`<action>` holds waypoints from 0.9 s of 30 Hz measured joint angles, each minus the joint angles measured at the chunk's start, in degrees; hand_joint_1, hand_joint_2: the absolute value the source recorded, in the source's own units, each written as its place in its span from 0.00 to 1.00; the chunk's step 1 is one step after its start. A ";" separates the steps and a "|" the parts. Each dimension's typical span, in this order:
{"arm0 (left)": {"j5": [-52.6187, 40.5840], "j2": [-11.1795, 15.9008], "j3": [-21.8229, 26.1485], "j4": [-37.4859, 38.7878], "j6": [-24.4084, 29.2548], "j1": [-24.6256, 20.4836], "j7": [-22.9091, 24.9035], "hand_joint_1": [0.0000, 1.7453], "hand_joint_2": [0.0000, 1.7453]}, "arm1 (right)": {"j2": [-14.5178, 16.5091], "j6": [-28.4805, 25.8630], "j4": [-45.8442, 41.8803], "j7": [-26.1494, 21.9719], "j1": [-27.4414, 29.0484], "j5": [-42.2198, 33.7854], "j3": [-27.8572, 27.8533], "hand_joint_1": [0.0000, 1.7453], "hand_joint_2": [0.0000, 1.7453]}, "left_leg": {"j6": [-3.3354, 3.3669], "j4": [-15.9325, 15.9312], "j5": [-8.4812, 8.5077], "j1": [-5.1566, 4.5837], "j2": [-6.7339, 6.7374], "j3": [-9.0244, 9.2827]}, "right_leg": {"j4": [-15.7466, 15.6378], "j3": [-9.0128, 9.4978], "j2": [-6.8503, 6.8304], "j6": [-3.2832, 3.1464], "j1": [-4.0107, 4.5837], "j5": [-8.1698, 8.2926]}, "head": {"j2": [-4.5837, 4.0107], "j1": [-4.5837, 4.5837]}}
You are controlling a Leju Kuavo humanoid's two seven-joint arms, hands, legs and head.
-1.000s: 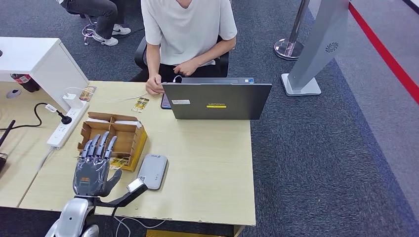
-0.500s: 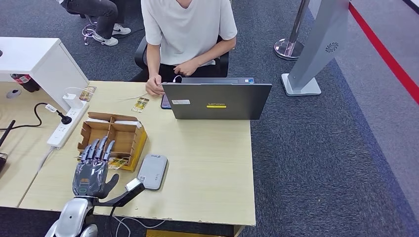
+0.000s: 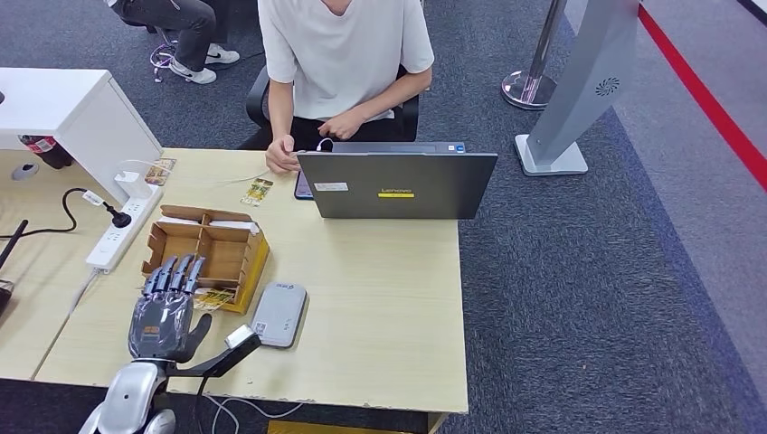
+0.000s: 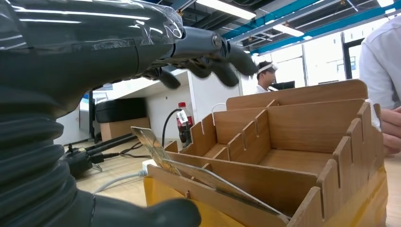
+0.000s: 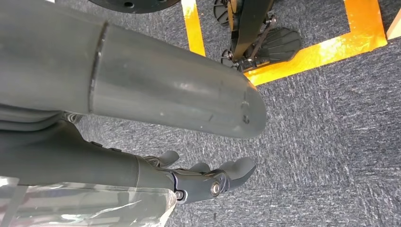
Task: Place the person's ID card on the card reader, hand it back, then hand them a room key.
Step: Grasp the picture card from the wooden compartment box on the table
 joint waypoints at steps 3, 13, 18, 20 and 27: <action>0.63 -0.15 0.58 0.16 -0.37 0.01 -0.49 1.00 1.00 | -0.01 -0.01 0.00 0.00 0.00 0.04 0.01 0.00 0.00 | 0.00 0.00 0.00 0.00 0.00 0.00 | 0.00 0.00 0.00 0.00 0.00 0.00 | 0.00 0.01; 2.31 -0.57 1.73 0.33 -0.60 -0.14 -1.62 1.00 1.00 | -0.02 0.04 0.00 0.00 0.00 0.03 0.00 0.00 0.00 | 0.00 0.00 0.00 0.00 0.00 0.00 | 0.00 0.00 0.00 0.00 0.00 0.00 | 0.00 0.01; 2.34 -0.78 1.85 0.33 -0.68 -0.16 -1.63 1.00 1.00 | -0.02 0.04 0.00 0.00 -0.01 0.03 0.00 0.00 0.00 | 0.00 0.00 0.00 0.00 0.00 0.00 | 0.00 0.00 -0.01 0.00 0.00 0.00 | 0.00 0.01; 2.34 -0.80 1.86 0.33 -0.68 -0.16 -1.63 1.00 1.00 | -0.02 0.04 0.00 0.00 0.00 0.03 0.00 0.00 0.00 | 0.00 0.00 0.00 0.00 0.00 0.00 | 0.00 0.00 -0.01 0.00 0.00 0.00 | 0.00 0.01; 2.30 -0.81 2.03 0.34 -1.45 -0.19 -1.55 1.00 1.00 | -0.02 0.05 0.00 0.00 0.00 0.04 0.00 0.00 0.00 | 0.00 0.00 0.00 0.00 0.00 0.01 | 0.00 0.01 -0.01 0.00 0.00 0.00 | 0.00 0.01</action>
